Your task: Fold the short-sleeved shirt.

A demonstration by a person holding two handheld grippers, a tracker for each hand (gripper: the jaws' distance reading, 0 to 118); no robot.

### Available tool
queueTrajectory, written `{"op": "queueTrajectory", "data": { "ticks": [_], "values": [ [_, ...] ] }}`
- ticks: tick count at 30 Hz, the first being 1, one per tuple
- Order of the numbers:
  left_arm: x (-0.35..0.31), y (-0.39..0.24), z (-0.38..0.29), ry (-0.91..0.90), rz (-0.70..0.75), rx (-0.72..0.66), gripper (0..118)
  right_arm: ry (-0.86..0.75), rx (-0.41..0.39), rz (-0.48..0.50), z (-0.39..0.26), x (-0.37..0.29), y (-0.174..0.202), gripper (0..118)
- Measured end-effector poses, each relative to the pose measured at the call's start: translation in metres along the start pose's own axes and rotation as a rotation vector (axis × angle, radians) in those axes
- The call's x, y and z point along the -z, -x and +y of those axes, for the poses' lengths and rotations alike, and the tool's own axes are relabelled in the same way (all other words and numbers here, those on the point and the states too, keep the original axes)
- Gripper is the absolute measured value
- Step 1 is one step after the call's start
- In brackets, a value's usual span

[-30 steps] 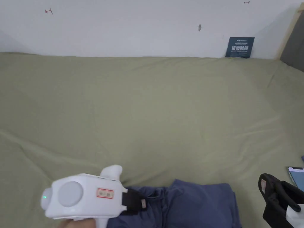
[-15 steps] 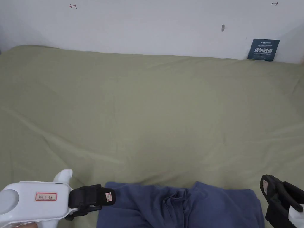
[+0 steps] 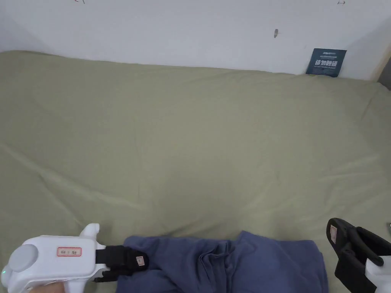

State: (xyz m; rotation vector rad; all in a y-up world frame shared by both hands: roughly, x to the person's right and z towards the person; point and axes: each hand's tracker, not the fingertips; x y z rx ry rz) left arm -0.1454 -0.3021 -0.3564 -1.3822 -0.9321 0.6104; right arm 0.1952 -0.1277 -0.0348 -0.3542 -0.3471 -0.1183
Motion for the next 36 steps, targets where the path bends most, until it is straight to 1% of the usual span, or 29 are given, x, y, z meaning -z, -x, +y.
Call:
{"op": "queueTrajectory", "data": {
  "ticks": [2,5,8,10,11,12,14,16,17,18,20,24,27,31,32,34,35,36],
  "values": [
    [-0.023,-0.002,0.005,-0.048,0.004,0.002,9,-0.012,-0.001,-0.006,0.002,-0.004,-0.004,2],
    [-0.06,-0.007,0.008,-0.121,0.063,-0.002,9,-0.026,0.0,0.003,0.003,-0.004,-0.011,2],
    [-0.108,-0.021,0.01,-0.203,0.194,0.043,9,-0.035,-0.014,0.005,0.005,-0.004,-0.014,2],
    [-0.128,-0.041,0.002,-0.244,0.293,0.051,9,-0.047,-0.017,0.01,0.006,-0.005,-0.016,2],
    [-0.133,-0.054,0.0,-0.254,0.355,0.085,9,-0.057,-0.018,0.01,0.006,-0.005,-0.017,2],
    [-0.135,-0.07,-0.001,-0.239,0.437,0.158,9,-0.069,-0.019,0.008,0.007,-0.006,-0.018,2],
    [-0.125,-0.098,-0.004,-0.2,0.553,0.246,9,-0.086,-0.035,-0.011,0.01,-0.006,-0.018,2],
    [-0.11,-0.125,-0.006,-0.175,0.597,0.284,9,-0.11,-0.028,-0.018,0.014,-0.01,-0.021,2],
    [-0.102,-0.137,-0.009,-0.181,0.57,0.285,9,-0.122,-0.02,-0.024,0.016,-0.013,-0.022,2],
    [-0.095,-0.149,-0.01,-0.171,0.572,0.291,9,-0.128,-0.013,-0.027,0.017,-0.015,-0.024,2],
    [-0.074,-0.178,-0.013,-0.163,0.619,0.353,9,-0.144,-0.001,-0.03,0.019,-0.02,-0.027,2],
    [-0.034,-0.219,-0.022,-0.13,0.632,0.383,9,-0.15,0.015,-0.037,0.017,-0.026,-0.036,2],
    [0.006,-0.239,-0.031,-0.095,0.69,0.464,9,-0.152,0.025,-0.047,0.015,-0.03,-0.042,2],
    [0.07,-0.252,-0.046,-0.019,0.732,0.513,9,-0.158,0.044,-0.064,0.014,-0.035,-0.052,2],
    [0.087,-0.253,-0.049,-0.008,0.73,0.533,11,-0.158,0.049,-0.07,0.013,-0.037,-0.054,2],
    [0.117,-0.257,-0.057,-0.02,0.699,0.528,27,-0.155,0.063,-0.085,0.011,-0.038,-0.059,2],
    [0.13,-0.258,-0.058,0.022,0.663,0.547,50,-0.149,0.068,-0.09,0.009,-0.038,-0.062,2],
    [0.141,-0.257,-0.059,0.048,0.626,0.573,96,-0.145,0.071,-0.095,0.008,-0.039,-0.064,2]
  ]
}}
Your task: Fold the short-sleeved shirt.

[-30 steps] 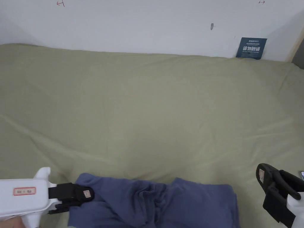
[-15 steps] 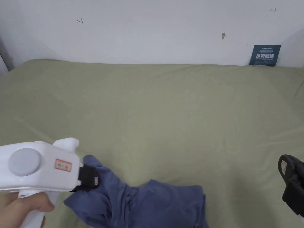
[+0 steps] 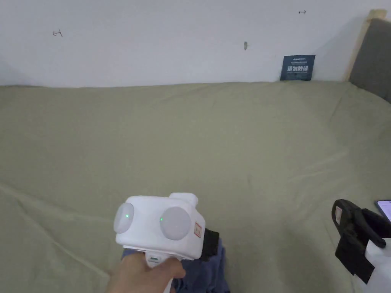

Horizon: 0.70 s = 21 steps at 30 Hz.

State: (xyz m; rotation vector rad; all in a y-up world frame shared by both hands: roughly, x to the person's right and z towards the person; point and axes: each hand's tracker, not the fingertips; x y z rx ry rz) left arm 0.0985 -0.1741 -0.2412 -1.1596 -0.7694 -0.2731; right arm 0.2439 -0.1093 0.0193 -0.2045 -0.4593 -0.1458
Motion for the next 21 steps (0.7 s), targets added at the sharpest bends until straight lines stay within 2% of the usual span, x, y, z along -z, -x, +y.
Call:
{"op": "queueTrajectory", "data": {
  "ticks": [1,3,5,7,8,9,10,11,12,14,17,21],
  "values": [
    [0.01,-0.008,0.001,0.005,-0.037,0.01,118,0.006,0.002,-0.009,-0.001,-0.001,-0.002,2],
    [0.012,-0.006,0.001,-0.04,-0.094,0.017,114,0.015,0.003,-0.016,-0.002,-0.003,-0.006,2],
    [0.002,0.006,-0.001,-0.05,-0.091,-0.075,114,0.016,0.003,-0.027,-0.003,-0.006,-0.008,2],
    [-0.015,0.027,-0.005,-0.064,-0.171,-0.152,112,0.02,0.013,-0.03,-0.004,-0.005,-0.009,2],
    [-0.022,0.039,-0.008,-0.055,-0.208,-0.201,108,0.024,0.026,-0.028,-0.005,-0.003,-0.01,2],
    [-0.025,0.05,-0.008,-0.066,-0.244,-0.252,88,0.031,0.043,-0.019,-0.006,0.0,-0.009,2],
    [-0.028,0.061,-0.012,-0.093,-0.281,-0.285,59,0.036,0.052,-0.01,-0.007,0.003,-0.008,2],
    [-0.028,0.071,-0.017,-0.104,-0.312,-0.306,17,0.04,0.052,-0.008,-0.009,0.006,-0.006,2],
    [-0.023,0.079,-0.023,-0.107,-0.339,-0.335,0,0.048,0.052,-0.004,-0.011,0.008,-0.003,2],
    [-0.002,0.089,-0.034,-0.079,-0.417,-0.387,0,0.065,0.051,0.009,-0.015,0.011,0.003,2],
    [0.04,0.083,-0.054,0.004,-0.564,-0.386,0,0.097,0.056,0.03,-0.02,0.014,0.009,2],
    [0.095,0.075,-0.076,0.05,-0.628,-0.356,0,0.151,0.073,0.054,-0.029,0.016,0.01,2]
  ]
}}
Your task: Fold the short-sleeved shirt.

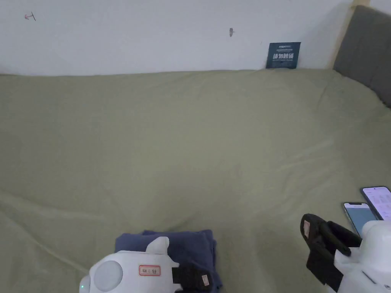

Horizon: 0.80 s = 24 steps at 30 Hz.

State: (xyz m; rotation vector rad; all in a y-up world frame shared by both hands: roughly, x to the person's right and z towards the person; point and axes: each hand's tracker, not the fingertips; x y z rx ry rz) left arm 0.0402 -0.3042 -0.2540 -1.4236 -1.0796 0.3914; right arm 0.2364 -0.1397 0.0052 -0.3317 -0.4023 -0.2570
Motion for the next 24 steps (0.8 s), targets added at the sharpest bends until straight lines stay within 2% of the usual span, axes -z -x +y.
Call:
{"op": "queueTrajectory", "data": {
  "ticks": [2,3,6,9,10,11,13,16,20,22,24],
  "values": [
    [0.008,0.007,-0.002,-0.006,0.01,0.006,0,0.04,0.012,0.005,-0.005,0.003,0.0,2],
    [0.007,0.006,0.001,-0.001,-0.039,0.018,0,0.06,0.019,0.021,-0.007,0.005,0.0,2],
    [-0.007,-0.005,0.007,0.027,-0.005,0.05,0,0.109,0.036,0.068,-0.011,0.016,0.006,2],
    [-0.043,-0.027,0.014,0.006,0.042,0.164,0,0.2,0.051,0.192,-0.009,0.04,0.02,2],
    [-0.057,-0.033,0.017,-0.005,0.042,0.182,0,0.233,0.082,0.245,-0.01,0.052,0.025,2],
    [-0.074,-0.037,0.019,-0.03,0.036,0.203,0,0.291,0.12,0.306,-0.012,0.067,0.029,2],
    [-0.108,-0.033,0.021,-0.07,0.058,0.229,0,0.422,0.247,0.485,-0.023,0.105,0.031,2],
    [-0.145,-0.009,0.026,-0.11,0.133,0.199,0,0.606,0.428,0.714,-0.054,0.163,0.034,2],
    [-0.17,0.036,0.036,-0.154,0.185,0.096,0,0.763,0.583,0.82,-0.099,0.221,0.027,2],
    [-0.173,0.057,0.041,-0.157,0.16,0.04,0,0.806,0.62,0.782,-0.118,0.235,0.018,2],
    [-0.173,0.078,0.048,-0.135,0.097,-0.002,2,0.852,0.743,0.82,-0.139,0.249,0.0,2]
  ]
}}
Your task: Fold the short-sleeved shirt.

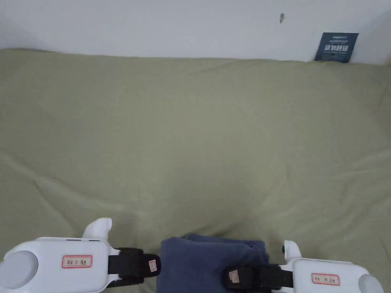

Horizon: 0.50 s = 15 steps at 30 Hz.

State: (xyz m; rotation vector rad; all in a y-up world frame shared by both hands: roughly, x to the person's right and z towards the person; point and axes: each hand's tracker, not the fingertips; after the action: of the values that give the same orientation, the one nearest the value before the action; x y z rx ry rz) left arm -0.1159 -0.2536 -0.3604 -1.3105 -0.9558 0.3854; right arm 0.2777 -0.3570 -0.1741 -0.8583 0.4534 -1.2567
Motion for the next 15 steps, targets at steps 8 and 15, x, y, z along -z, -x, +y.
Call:
{"op": "queueTrajectory", "data": {
  "ticks": [8,15],
  "values": [
    [0.047,0.042,0.012,0.142,-0.285,-0.12,116,-0.04,0.094,0.154,-0.005,-0.011,-0.028,2],
    [0.081,0.028,0.008,0.101,-0.261,-0.025,51,-0.039,0.075,0.122,-0.005,-0.012,-0.019,2]
  ]
}}
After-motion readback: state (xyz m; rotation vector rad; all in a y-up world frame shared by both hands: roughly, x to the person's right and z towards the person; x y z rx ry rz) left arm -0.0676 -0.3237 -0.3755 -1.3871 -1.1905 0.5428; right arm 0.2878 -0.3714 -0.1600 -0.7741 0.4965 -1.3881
